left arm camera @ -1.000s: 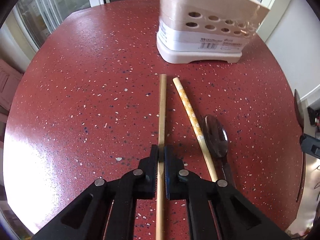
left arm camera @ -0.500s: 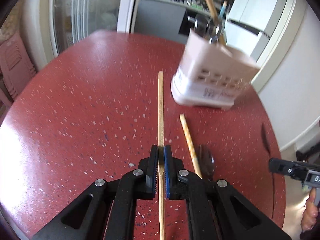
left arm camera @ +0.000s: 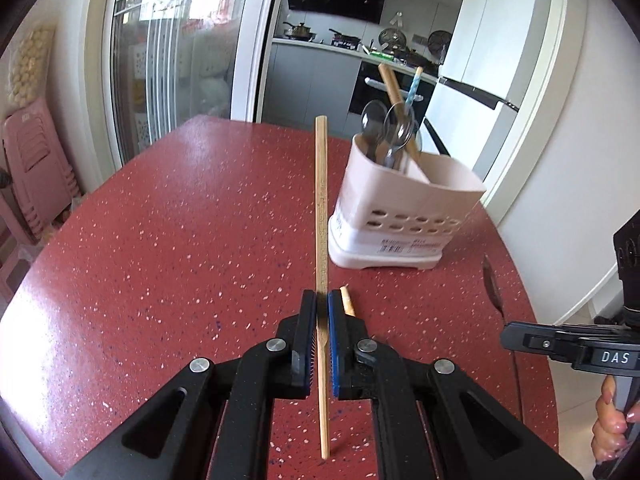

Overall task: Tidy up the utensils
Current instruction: 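Lift the spoon and chopstick with both grippers and carry them to the caddy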

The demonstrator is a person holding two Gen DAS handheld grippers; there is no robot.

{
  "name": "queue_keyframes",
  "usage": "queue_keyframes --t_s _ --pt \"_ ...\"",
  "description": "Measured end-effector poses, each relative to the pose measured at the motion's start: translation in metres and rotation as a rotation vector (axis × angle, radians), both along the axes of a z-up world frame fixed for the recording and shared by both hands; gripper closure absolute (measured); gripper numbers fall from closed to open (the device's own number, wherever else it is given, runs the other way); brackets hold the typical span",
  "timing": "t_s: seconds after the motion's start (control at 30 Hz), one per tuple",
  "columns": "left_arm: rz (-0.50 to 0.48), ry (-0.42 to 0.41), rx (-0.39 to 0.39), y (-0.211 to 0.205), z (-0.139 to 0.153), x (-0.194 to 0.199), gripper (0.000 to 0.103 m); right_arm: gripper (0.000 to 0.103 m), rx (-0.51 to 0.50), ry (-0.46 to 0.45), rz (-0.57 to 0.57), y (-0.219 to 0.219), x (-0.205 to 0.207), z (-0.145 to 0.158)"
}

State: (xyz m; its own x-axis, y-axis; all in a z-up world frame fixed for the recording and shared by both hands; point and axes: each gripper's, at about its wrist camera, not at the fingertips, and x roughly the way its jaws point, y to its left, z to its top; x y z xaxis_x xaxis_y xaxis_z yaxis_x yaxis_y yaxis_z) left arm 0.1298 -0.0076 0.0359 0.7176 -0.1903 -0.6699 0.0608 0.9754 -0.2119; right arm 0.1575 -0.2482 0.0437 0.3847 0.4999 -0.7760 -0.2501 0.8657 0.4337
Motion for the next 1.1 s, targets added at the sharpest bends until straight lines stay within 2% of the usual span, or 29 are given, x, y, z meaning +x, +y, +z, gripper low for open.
queue_keyframes --t_s 0.57,1.1 --pt "-0.045 -0.108 -0.038 -0.009 0.048 0.007 0.067 0.090 0.026 -0.078 -0.025 -0.011 0.020 0.032" --pt "-0.074 -0.194 -0.111 -0.004 0.133 0.045 0.067 0.090 0.034 -0.203 -0.058 -0.021 0.058 0.090"
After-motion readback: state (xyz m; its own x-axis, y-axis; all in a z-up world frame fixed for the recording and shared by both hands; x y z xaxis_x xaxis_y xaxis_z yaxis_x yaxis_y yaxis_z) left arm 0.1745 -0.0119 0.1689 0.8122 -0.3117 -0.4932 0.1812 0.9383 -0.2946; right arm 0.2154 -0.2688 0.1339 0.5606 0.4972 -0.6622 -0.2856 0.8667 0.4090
